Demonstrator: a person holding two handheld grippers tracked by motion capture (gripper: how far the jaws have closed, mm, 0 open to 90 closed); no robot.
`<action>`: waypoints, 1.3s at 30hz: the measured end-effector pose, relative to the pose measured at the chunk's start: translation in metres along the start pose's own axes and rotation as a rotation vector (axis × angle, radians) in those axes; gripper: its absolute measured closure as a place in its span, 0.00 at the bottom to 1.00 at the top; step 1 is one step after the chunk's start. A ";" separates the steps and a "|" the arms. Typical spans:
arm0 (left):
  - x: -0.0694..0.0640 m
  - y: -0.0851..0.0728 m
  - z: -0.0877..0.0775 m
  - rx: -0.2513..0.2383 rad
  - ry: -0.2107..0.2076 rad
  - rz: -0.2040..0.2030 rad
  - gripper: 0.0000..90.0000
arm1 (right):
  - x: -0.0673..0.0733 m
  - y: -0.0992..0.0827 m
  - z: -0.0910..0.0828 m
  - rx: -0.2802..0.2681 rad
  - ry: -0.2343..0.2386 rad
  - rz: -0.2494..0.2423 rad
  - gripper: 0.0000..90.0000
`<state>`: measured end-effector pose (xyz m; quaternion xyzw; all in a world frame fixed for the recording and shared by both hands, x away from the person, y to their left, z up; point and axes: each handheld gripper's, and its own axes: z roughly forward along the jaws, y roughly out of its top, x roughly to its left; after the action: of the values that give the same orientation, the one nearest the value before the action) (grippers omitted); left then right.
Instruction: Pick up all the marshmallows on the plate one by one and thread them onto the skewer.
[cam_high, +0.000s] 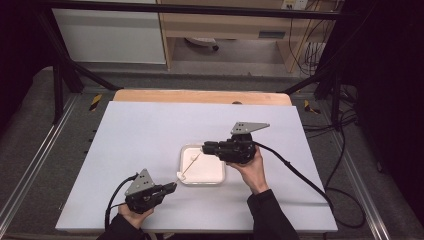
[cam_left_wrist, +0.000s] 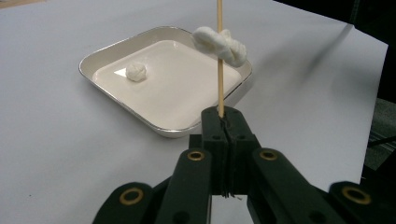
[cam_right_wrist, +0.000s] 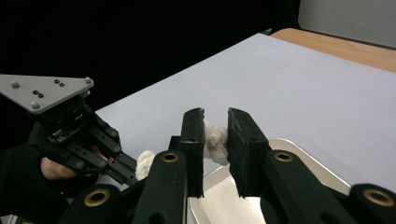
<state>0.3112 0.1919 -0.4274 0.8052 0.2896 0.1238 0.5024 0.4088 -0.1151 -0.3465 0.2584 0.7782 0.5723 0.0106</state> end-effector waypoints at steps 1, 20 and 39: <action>0.000 0.000 0.000 0.000 -0.001 0.000 0.98 | 0.000 0.000 0.001 0.002 0.002 -0.002 0.85; -0.002 0.000 0.002 0.026 0.002 0.039 0.98 | 0.000 -0.005 0.008 0.021 0.054 0.024 0.88; -0.002 0.000 0.003 0.040 0.002 0.062 0.99 | 0.001 -0.007 0.010 0.022 0.107 0.041 0.90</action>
<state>0.3112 0.1884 -0.4288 0.8235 0.2674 0.1343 0.4820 0.4084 -0.1076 -0.3554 0.2433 0.7784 0.5769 -0.0456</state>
